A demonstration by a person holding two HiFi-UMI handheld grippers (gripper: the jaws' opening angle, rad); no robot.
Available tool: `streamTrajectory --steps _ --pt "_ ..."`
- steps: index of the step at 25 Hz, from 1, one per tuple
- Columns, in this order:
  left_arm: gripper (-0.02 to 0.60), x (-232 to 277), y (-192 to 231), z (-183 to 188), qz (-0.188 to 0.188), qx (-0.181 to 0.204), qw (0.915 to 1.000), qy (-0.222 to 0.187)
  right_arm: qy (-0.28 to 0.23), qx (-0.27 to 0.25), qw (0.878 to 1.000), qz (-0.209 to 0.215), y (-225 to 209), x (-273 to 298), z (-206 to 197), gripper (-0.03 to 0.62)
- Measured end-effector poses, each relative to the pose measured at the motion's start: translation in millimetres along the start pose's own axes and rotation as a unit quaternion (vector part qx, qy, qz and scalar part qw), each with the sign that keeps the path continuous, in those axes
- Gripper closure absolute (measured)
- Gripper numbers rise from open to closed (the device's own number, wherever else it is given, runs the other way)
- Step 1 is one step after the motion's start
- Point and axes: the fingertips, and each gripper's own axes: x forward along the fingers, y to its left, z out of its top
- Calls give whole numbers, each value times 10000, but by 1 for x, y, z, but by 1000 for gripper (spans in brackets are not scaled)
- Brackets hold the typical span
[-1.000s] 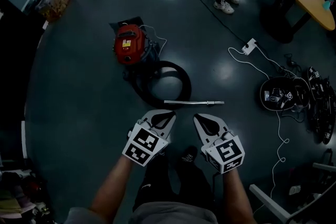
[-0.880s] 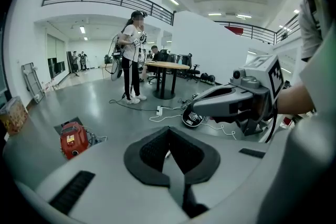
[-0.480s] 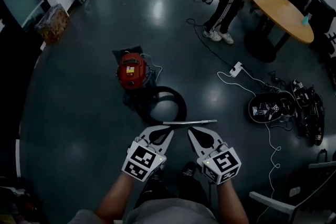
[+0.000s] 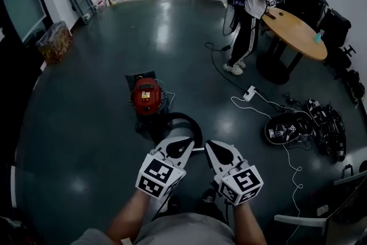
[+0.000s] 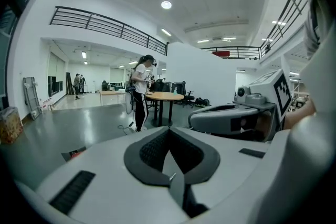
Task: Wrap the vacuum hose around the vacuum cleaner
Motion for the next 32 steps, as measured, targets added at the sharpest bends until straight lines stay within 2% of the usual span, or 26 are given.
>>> streamTrajectory --steps 6,14,32 --pt "574 -29 -3 17 -54 104 9996 -260 -278 -284 9992 -13 31 -3 27 589" --pt "574 -53 2 21 -52 164 9989 -442 -442 -413 9982 -1 58 3 37 589" --pt "574 -70 2 21 -74 171 9986 -496 -482 -434 9979 -45 69 0 42 589"
